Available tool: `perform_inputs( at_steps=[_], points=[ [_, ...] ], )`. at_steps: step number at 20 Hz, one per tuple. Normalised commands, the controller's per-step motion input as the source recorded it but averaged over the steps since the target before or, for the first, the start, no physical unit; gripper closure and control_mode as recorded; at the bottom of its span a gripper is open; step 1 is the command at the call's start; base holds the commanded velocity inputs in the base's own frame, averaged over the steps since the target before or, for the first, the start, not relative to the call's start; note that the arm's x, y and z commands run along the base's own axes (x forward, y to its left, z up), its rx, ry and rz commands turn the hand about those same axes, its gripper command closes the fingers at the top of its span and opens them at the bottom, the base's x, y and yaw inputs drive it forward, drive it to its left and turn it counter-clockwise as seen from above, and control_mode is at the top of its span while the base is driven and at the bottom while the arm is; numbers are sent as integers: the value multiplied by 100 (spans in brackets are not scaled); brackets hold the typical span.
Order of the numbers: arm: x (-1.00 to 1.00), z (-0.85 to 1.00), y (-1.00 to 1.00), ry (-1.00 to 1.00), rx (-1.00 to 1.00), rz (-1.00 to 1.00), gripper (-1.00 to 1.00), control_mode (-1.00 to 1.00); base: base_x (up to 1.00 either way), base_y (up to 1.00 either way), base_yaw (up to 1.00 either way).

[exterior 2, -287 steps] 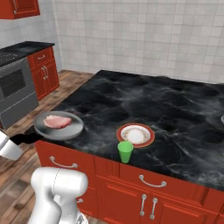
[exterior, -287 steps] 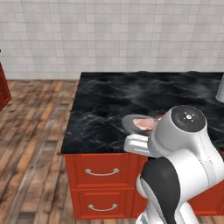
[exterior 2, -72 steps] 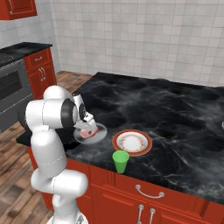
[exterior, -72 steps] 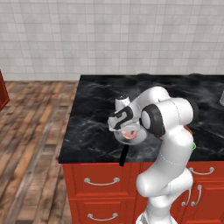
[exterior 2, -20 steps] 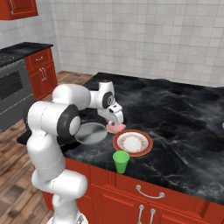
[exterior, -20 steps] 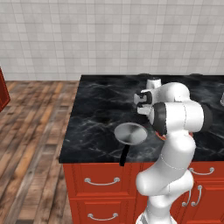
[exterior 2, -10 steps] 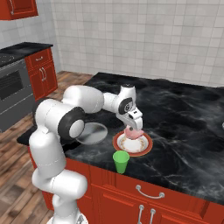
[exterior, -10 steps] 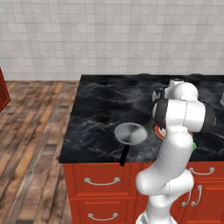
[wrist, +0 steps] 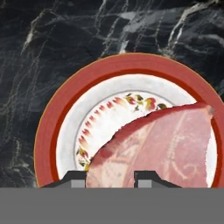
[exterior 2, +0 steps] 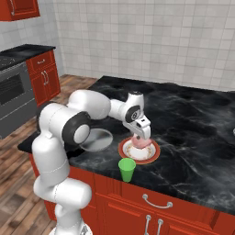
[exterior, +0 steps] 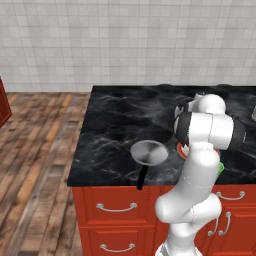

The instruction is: Pick up the pan with the steak in it and place it on the dining table. Then place the steak on the plate.

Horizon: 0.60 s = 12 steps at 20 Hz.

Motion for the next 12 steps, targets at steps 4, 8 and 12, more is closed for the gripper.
perform_inputs(
  at_steps=[4, 8, 12],
  points=[
    [0, -28, 0, 0, 0, 0, 100, -100, 0, 0, 0],
    [0, -5, 0, 0, 0, 0, 100, -100, 0, 0, 0],
    [0, 0, 0, 0, 0, 0, -100, -100, 0, 0, 0]
  ],
)
